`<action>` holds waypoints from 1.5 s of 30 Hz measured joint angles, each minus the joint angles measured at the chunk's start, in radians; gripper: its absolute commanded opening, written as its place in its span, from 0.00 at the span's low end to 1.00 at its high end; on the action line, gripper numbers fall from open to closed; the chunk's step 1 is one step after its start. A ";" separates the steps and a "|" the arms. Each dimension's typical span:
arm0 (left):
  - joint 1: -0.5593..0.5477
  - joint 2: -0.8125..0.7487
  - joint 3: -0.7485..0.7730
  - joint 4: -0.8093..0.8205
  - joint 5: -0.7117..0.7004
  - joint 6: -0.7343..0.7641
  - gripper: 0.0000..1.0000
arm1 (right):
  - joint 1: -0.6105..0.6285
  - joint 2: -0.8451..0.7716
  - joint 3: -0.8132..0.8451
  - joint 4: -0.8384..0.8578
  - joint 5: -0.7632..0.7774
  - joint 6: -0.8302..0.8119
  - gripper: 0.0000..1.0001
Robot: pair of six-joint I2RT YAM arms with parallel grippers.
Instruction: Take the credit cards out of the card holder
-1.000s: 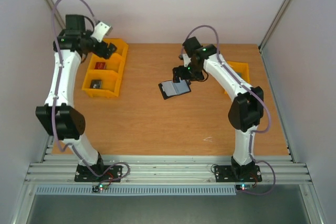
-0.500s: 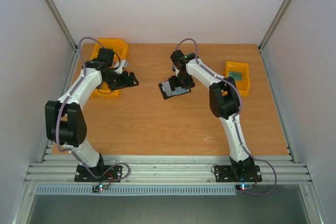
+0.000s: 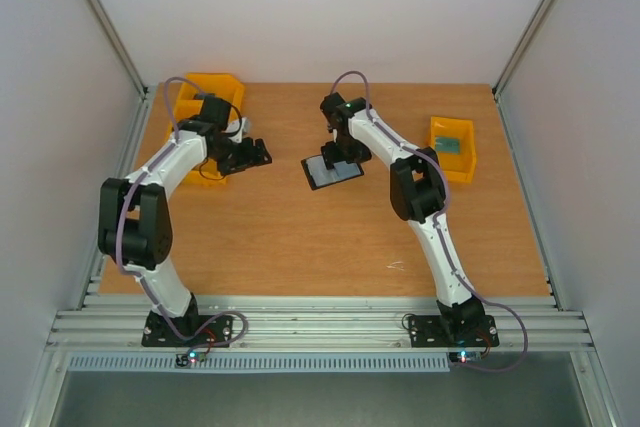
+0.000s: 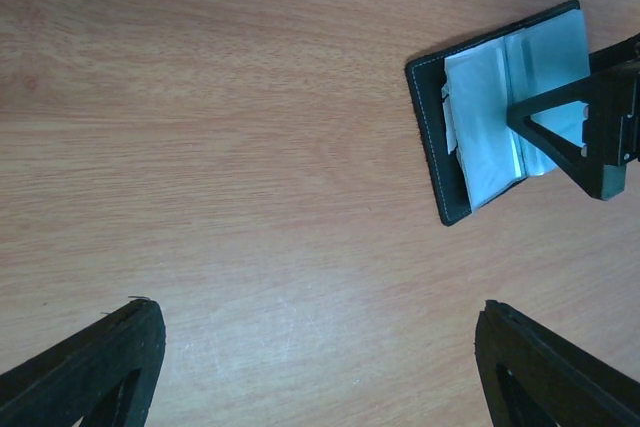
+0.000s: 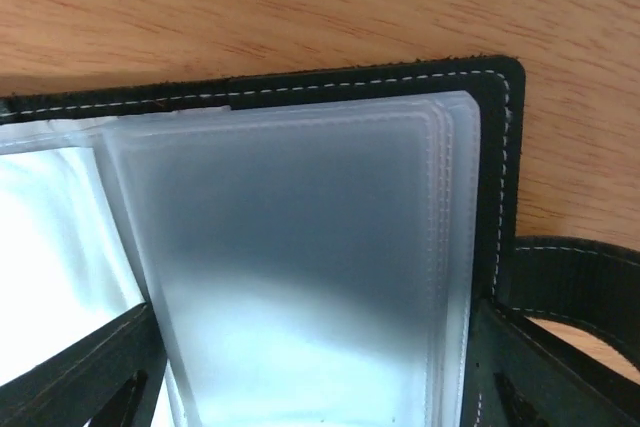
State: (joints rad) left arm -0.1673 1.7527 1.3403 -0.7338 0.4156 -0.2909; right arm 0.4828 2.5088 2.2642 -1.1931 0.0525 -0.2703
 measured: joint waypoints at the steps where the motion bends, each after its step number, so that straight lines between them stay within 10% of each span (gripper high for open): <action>1: -0.002 0.002 0.000 0.004 -0.002 -0.001 0.86 | 0.000 0.008 0.005 -0.001 -0.006 0.001 0.75; 17: -0.066 0.126 -0.003 0.085 0.045 0.016 0.94 | 0.000 -0.007 -0.010 -0.008 -0.072 0.007 0.26; 34: -0.103 0.323 0.051 0.316 0.272 -0.056 0.94 | 0.001 -0.107 -0.155 0.049 -0.274 0.064 0.25; 41: -0.136 0.345 0.054 0.373 0.328 -0.080 0.56 | 0.001 -0.149 -0.183 0.080 -0.314 0.080 0.25; 45: -0.142 0.345 0.054 0.410 0.363 -0.092 0.08 | 0.001 -0.161 -0.194 0.094 -0.328 0.085 0.29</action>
State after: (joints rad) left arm -0.3092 2.0979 1.3941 -0.3237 0.7784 -0.3824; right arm 0.4835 2.3474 2.0705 -1.0992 -0.2752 -0.1848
